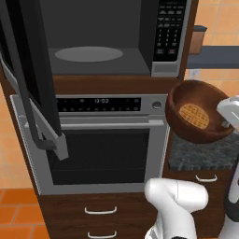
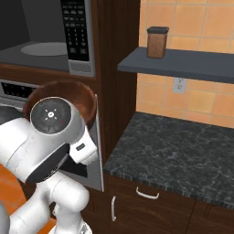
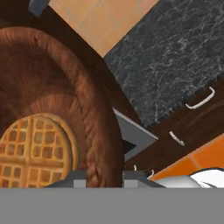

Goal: Open the microwave, place the bowl with waffle inside the microwave, then close the microwave door and turn it on.

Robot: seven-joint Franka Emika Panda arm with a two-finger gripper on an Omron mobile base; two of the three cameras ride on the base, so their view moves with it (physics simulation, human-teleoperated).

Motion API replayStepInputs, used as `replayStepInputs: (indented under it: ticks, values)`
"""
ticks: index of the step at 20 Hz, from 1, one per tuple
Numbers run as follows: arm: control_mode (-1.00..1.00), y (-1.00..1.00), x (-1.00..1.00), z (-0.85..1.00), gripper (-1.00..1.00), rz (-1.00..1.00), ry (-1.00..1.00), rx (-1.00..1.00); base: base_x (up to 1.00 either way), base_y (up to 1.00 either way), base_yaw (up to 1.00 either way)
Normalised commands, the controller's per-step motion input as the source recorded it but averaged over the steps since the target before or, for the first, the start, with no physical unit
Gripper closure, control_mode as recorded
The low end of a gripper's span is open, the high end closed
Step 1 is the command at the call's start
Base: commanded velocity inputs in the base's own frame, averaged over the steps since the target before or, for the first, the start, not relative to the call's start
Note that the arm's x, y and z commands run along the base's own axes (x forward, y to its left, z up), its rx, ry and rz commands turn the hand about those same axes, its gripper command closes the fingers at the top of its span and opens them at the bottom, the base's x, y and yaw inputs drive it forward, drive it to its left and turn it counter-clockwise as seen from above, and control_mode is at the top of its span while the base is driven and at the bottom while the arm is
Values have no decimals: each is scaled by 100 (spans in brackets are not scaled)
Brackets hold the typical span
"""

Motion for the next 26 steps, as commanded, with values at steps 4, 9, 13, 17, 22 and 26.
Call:
replayStepInputs:
  ticks: [4, 9, 13, 17, 22, 26]
  values:
    - [-100, 84, -3, 90, 100, -33, -3, -2, 0, 0, 0]
    - [-100, 86, 0, 88, 100, -23, -5, 0, 0, 0, 0]
    - [-100, 91, 0, 97, 100, -1, 6, 0, 0, 0, 0]
    - [-100, 99, 19, 64, 100, 6, 12, 0, 0, 0, 0]
    - [-100, 65, 78, 0, 100, 0, -2, 2, 0, 0, 0]
    - [-100, 33, 86, -6, 100, -3, -9, 8, 0, 0, 0]
